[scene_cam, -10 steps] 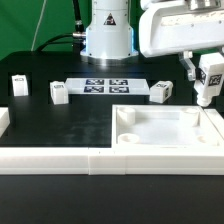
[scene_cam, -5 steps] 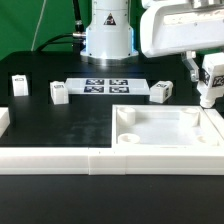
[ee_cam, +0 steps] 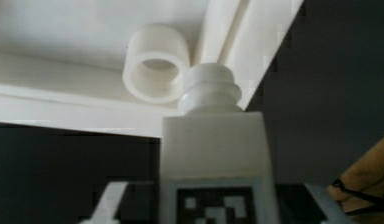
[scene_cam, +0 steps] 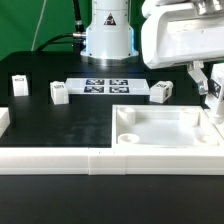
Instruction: Assemble one leg
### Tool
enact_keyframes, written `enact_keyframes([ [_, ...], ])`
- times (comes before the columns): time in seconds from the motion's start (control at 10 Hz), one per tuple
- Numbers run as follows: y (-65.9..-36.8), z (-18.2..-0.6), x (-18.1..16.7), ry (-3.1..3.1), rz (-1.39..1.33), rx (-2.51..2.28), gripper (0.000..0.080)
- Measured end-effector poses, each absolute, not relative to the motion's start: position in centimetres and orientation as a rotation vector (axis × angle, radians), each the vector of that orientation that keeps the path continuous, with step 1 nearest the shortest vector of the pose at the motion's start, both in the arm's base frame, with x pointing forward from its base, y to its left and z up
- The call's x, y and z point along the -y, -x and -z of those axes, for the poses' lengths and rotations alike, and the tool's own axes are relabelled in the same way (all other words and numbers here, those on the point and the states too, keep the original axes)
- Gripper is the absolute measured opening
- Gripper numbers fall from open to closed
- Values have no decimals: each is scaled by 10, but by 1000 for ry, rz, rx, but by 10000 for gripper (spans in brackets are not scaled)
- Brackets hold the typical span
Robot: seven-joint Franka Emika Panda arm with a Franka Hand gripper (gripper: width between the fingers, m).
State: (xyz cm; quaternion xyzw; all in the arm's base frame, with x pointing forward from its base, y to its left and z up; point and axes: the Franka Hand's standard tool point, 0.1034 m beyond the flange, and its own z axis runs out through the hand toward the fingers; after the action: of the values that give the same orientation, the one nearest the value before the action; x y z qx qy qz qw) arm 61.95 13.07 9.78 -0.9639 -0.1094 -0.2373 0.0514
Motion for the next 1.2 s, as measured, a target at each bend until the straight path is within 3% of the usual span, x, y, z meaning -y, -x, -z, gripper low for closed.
enact_keyframes([
  [0.4, -628, -85, -109, 2942, 777, 370, 287],
  [1.2, -628, -69, -113, 2924, 841, 366, 287],
])
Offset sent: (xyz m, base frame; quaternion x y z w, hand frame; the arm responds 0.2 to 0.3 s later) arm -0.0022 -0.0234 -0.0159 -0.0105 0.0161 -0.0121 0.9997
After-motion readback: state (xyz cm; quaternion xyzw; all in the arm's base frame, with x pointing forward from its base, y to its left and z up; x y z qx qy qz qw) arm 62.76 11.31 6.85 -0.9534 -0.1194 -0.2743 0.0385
